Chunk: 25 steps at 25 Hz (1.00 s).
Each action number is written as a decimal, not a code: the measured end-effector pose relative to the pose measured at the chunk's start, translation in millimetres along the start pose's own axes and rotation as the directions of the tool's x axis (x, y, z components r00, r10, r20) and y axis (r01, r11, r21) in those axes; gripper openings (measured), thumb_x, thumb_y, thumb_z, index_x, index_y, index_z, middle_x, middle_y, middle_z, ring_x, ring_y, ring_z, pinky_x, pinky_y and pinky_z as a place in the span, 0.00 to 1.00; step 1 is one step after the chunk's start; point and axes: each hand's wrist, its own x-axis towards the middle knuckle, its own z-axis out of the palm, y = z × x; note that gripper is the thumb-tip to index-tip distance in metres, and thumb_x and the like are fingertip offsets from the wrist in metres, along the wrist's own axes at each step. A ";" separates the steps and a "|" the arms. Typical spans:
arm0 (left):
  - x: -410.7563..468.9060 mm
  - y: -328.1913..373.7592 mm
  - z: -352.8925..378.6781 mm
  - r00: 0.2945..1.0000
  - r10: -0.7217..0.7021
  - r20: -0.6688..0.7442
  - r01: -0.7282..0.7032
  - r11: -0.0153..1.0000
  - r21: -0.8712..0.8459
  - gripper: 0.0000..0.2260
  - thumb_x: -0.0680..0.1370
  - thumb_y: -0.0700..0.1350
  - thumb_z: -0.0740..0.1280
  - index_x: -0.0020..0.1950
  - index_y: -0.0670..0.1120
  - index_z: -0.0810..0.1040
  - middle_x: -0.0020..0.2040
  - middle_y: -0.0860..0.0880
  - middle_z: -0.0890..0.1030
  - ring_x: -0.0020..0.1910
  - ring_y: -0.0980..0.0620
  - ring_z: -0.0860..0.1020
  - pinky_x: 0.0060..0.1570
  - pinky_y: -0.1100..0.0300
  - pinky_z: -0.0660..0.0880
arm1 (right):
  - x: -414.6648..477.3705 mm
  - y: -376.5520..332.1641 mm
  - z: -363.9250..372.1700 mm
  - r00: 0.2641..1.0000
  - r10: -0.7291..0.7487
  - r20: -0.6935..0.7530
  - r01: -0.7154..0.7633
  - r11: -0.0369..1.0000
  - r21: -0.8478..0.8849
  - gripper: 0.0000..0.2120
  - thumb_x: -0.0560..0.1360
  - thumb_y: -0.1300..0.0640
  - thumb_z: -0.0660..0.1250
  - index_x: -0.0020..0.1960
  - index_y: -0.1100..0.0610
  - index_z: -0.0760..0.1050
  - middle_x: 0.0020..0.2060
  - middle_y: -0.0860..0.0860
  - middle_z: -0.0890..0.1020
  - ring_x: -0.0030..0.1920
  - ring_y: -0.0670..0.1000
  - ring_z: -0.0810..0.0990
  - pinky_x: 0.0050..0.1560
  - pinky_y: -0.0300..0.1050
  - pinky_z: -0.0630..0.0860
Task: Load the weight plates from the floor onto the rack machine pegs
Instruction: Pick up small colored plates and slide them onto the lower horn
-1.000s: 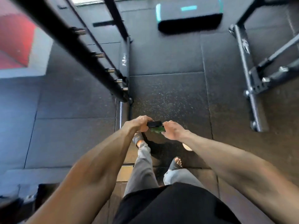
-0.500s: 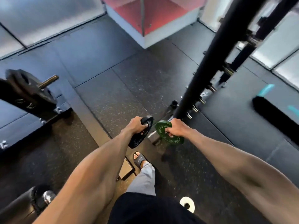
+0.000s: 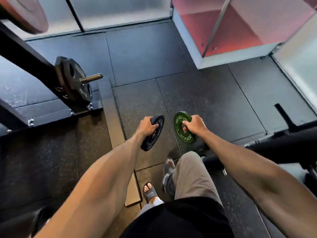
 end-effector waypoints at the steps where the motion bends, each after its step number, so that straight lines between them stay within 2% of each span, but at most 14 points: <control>1: 17.3 7.5 -8.6 1.000 -0.009 0.002 0.009 1.000 0.001 0.13 0.78 0.45 0.70 0.60 0.43 0.80 0.52 0.42 0.84 0.51 0.44 0.82 0.49 0.57 0.74 | 21.5 -9.1 -6.1 1.000 -0.007 0.003 0.007 1.000 -0.018 0.10 0.78 0.56 0.69 0.49 0.64 0.81 0.25 0.44 0.75 0.26 0.34 0.70 0.40 0.36 0.66; 4: 89.7 29.6 -27.2 1.000 -0.013 -0.007 0.014 0.999 0.031 0.12 0.77 0.45 0.70 0.59 0.42 0.80 0.52 0.43 0.84 0.51 0.46 0.81 0.48 0.58 0.72 | 101.9 -21.1 -21.3 0.998 -0.022 0.055 0.026 0.996 -0.084 0.11 0.77 0.56 0.69 0.46 0.65 0.81 0.21 0.43 0.77 0.22 0.36 0.74 0.41 0.39 0.74; 7: 170.7 66.2 -37.4 0.998 -0.032 0.046 0.029 0.998 0.060 0.14 0.77 0.46 0.70 0.61 0.42 0.80 0.53 0.42 0.84 0.51 0.45 0.81 0.51 0.56 0.74 | 188.0 -21.2 -41.0 0.993 0.005 0.119 0.009 0.993 -0.117 0.10 0.76 0.56 0.70 0.44 0.63 0.82 0.23 0.47 0.81 0.26 0.41 0.81 0.47 0.46 0.82; 10: 249.8 119.3 -44.5 0.995 -0.006 0.102 -0.003 0.996 0.085 0.14 0.77 0.46 0.70 0.61 0.42 0.80 0.52 0.42 0.84 0.51 0.45 0.82 0.53 0.56 0.75 | 267.8 -11.0 -65.6 0.990 0.032 0.139 -0.021 0.997 -0.079 0.10 0.76 0.56 0.69 0.40 0.61 0.82 0.26 0.50 0.83 0.30 0.47 0.84 0.51 0.51 0.82; 15: 350.4 219.9 -51.7 0.973 0.073 0.217 -0.103 0.987 0.127 0.16 0.78 0.46 0.69 0.65 0.43 0.79 0.55 0.43 0.83 0.52 0.45 0.81 0.54 0.56 0.73 | 351.3 -19.3 -127.7 0.991 0.118 0.055 -0.114 0.991 -0.069 0.15 0.76 0.54 0.69 0.34 0.60 0.83 0.26 0.50 0.83 0.31 0.47 0.84 0.57 0.48 0.79; 18: 405.7 281.3 -51.9 0.943 0.117 0.313 -0.185 0.963 0.196 0.15 0.78 0.46 0.70 0.64 0.44 0.80 0.54 0.42 0.84 0.48 0.47 0.81 0.53 0.58 0.73 | 392.9 -24.1 -166.7 0.983 0.185 0.002 -0.185 0.983 -0.008 0.16 0.76 0.54 0.67 0.32 0.60 0.83 0.26 0.51 0.83 0.32 0.47 0.83 0.59 0.46 0.77; 21: 471.4 338.9 -45.9 0.900 0.146 0.411 -0.273 0.923 0.270 0.16 0.77 0.46 0.71 0.64 0.44 0.80 0.55 0.43 0.83 0.54 0.45 0.81 0.56 0.56 0.74 | 437.9 -19.6 -196.9 0.958 0.285 -0.020 -0.284 0.957 0.062 0.16 0.76 0.54 0.68 0.33 0.59 0.83 0.26 0.50 0.83 0.31 0.46 0.83 0.59 0.47 0.77; 25: 561.0 420.8 -26.4 0.790 0.206 0.578 -0.465 0.816 0.345 0.17 0.75 0.47 0.73 0.63 0.44 0.80 0.55 0.42 0.84 0.56 0.44 0.81 0.59 0.53 0.75 | 486.1 -20.5 -250.0 0.890 0.444 -0.101 -0.423 0.888 0.181 0.11 0.76 0.53 0.69 0.40 0.60 0.79 0.34 0.53 0.81 0.38 0.52 0.81 0.51 0.48 0.79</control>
